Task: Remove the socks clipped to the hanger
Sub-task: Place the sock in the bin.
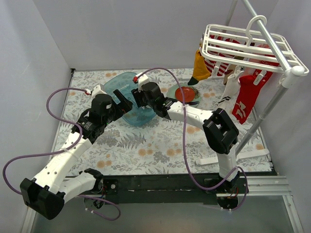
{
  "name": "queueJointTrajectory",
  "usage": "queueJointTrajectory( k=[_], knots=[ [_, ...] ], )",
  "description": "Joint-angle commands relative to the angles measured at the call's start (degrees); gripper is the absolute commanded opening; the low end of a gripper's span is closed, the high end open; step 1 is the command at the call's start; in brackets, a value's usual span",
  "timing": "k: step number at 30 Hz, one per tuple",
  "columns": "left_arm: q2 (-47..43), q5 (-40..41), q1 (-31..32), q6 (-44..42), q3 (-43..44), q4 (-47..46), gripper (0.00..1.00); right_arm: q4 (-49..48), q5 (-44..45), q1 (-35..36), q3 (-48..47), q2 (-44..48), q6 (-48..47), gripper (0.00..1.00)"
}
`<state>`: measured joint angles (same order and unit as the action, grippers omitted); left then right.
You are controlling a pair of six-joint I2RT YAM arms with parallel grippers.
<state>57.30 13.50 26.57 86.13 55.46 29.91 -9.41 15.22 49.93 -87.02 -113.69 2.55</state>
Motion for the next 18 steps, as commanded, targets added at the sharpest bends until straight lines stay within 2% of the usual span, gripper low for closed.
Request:
queueJointTrajectory(
  k=[1,5,10,14,18],
  knots=[
    [0.01,-1.19,-0.46,-0.69,1.49,-1.17,0.98,0.62,-2.92,-0.01,-3.15,2.15,-0.09,0.65],
    [0.44,-1.81,-0.46,-1.66,3.15,-1.26,0.98,0.62,-4.41,0.25,-1.31,5.13,1.32,0.71],
    [1.06,-4.0,-0.46,-2.54,5.27,-1.87,0.98,-1.04,-2.84,1.04,3.51,9.88,2.72,0.72],
    [1.59,-6.72,-0.46,-3.33,6.59,-3.36,0.98,-7.1,1.03,3.49,15.09,17.6,3.52,0.71],
    [2.46,-10.33,-0.46,-4.12,8.43,-4.42,0.98,-15.7,8.83,7.28,26.77,25.43,2.81,0.71]
  ],
)
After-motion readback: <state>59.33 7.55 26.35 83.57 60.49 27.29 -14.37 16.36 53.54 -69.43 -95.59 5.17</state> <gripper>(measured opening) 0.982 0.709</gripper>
